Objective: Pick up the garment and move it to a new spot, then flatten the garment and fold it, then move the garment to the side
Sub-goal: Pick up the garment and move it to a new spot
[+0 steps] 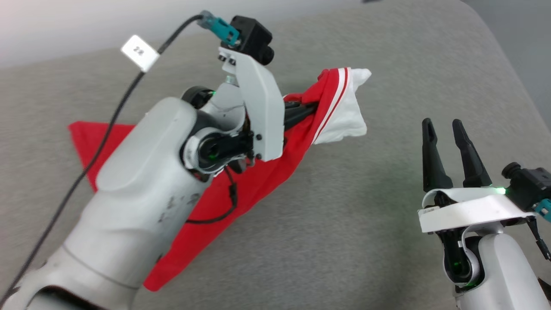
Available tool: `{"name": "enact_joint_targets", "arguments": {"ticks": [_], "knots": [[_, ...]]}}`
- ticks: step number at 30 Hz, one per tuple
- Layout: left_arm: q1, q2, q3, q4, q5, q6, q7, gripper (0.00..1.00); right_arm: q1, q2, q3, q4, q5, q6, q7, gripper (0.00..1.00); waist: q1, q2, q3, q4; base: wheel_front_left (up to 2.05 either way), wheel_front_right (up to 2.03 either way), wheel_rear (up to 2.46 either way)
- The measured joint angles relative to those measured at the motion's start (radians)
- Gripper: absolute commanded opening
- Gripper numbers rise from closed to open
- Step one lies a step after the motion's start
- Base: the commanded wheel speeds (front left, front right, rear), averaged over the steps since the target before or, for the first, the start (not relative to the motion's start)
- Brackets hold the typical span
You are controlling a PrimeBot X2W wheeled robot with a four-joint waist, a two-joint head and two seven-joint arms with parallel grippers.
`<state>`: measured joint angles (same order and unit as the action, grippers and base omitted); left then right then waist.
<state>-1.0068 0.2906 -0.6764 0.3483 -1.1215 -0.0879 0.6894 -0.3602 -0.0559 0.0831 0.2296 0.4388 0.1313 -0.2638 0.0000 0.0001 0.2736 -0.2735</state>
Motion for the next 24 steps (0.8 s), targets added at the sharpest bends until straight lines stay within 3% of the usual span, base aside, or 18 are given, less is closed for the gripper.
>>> {"name": "enact_joint_targets", "arguments": {"ticks": [6, 16, 24], "knots": [[-0.052, -0.07, -0.011, 0.177, -0.013, -0.027, -0.032, 0.0, -0.002, 0.001, 0.007, -0.007, 0.089, 0.0, 0.0, 1.0, 0.0, 0.0, 0.055, -0.102, 0.0, 0.0, 0.0], [-0.095, 0.027, -0.076, 0.416, 0.07, -0.037, -0.062, 0.0, -0.002, 0.002, 0.024, -0.012, 0.153, 0.0, 0.0, 1.0, 0.0, 0.0, 0.141, -0.234, 0.0, 0.0, 0.0], [-0.138, 0.056, -0.214, 0.425, 0.125, -0.044, -0.037, 0.0, -0.02, 0.003, 0.035, -0.021, 0.177, 0.0, 0.0, 1.0, 0.0, 0.0, 0.193, -0.276, 0.0, 0.0, 0.0]]}}
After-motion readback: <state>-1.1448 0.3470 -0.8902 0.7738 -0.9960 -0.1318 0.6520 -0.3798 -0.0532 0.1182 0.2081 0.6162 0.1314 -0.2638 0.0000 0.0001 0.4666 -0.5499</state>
